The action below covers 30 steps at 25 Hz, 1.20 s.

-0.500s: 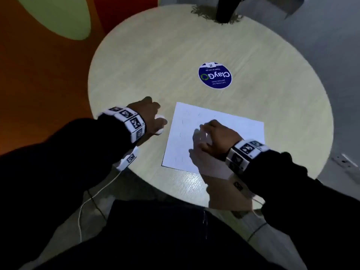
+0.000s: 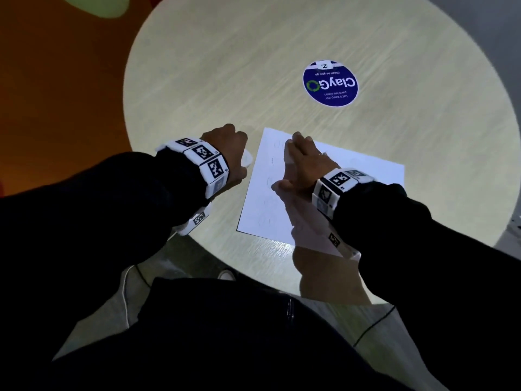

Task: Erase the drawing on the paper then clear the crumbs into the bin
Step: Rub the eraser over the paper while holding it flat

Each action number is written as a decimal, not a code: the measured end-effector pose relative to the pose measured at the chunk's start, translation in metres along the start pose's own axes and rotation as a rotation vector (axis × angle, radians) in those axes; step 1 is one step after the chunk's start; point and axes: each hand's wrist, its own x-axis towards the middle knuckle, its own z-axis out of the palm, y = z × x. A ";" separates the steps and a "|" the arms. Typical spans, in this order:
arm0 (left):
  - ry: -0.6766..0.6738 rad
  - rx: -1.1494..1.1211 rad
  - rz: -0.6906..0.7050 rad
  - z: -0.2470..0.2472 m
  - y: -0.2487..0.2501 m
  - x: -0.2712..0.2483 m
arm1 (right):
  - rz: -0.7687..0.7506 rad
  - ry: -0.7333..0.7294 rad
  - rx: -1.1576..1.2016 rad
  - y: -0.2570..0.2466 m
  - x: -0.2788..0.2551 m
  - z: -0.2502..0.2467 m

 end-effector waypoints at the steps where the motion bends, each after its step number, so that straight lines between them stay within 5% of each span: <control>1: -0.006 -0.030 -0.013 -0.003 0.002 0.000 | -0.006 -0.012 -0.013 0.002 -0.005 0.001; 7: -0.007 -0.207 0.083 -0.018 0.025 0.020 | -0.038 -0.056 -0.021 0.006 -0.016 -0.001; 15: 0.003 -0.311 0.009 -0.022 0.031 0.040 | -0.064 0.002 -0.080 0.005 -0.012 -0.005; 30: 0.021 -0.182 0.014 -0.017 0.039 0.036 | -0.105 -0.108 0.023 0.010 -0.006 -0.002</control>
